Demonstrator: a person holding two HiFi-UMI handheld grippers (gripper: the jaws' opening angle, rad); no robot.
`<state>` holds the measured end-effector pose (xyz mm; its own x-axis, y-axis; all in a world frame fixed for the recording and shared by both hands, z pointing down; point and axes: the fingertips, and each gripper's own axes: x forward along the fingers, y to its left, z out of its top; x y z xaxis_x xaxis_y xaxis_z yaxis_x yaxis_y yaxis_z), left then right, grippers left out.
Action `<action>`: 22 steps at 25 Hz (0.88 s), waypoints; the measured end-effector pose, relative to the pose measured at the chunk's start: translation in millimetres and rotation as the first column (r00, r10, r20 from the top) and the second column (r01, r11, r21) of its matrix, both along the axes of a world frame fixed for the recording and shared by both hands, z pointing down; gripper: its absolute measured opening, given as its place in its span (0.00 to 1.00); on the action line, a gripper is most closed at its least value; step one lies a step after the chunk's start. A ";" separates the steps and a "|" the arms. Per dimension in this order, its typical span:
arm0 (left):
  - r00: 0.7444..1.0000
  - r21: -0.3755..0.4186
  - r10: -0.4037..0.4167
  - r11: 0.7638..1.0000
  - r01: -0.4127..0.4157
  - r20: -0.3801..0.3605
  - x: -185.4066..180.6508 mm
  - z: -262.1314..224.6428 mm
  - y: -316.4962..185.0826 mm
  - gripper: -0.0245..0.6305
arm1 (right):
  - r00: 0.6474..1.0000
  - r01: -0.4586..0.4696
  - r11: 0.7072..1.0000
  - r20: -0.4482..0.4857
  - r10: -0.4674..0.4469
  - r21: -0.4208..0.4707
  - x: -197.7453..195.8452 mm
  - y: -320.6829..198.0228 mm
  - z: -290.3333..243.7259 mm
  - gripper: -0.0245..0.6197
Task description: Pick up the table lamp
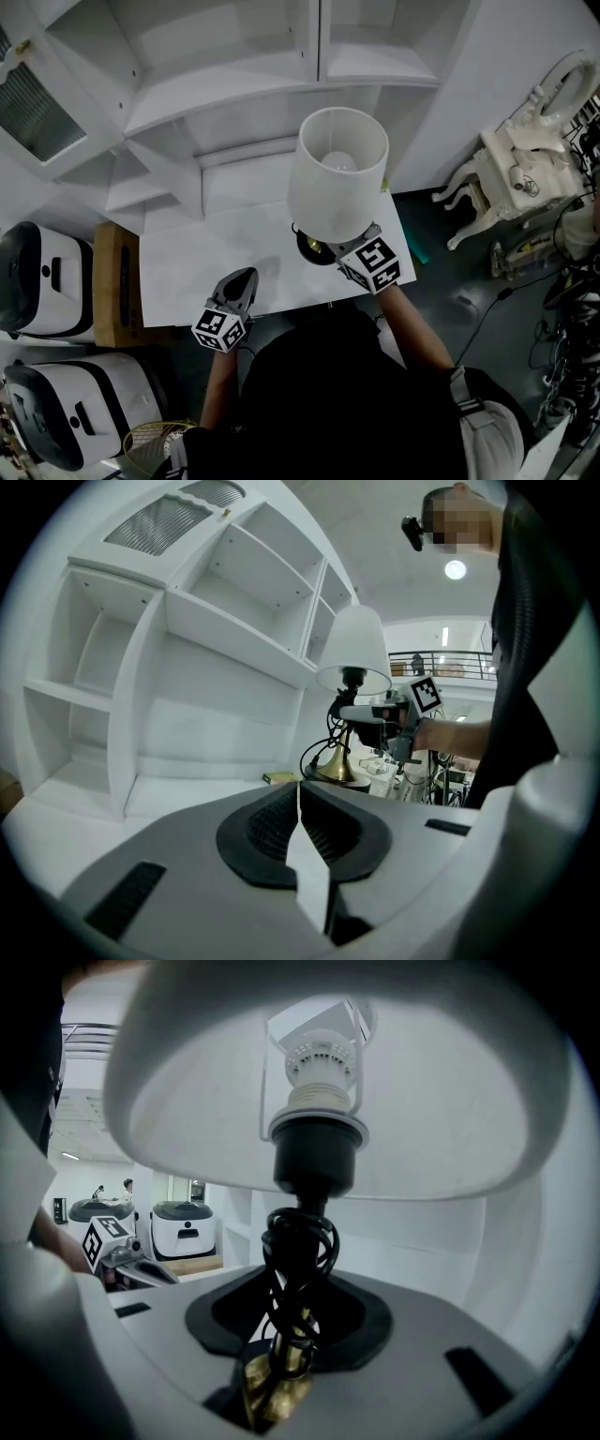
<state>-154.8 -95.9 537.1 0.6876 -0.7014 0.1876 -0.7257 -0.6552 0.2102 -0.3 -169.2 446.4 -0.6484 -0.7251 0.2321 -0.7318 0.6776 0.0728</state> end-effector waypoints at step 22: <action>1.000 -0.016 -0.010 1.000 0.010 -0.011 -8.5 5.1 -0.1 0.06 | 1.000 -0.019 1.000 -0.022 0.019 -0.007 -4.9 -2.8 3.8 0.25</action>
<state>-163.2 -96.0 542.2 0.6826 -0.7053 0.1911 -0.7298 -0.6444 0.2285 -5.2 -172.0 450.2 -0.6293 -0.7355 0.2511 -0.7427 0.6643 0.0845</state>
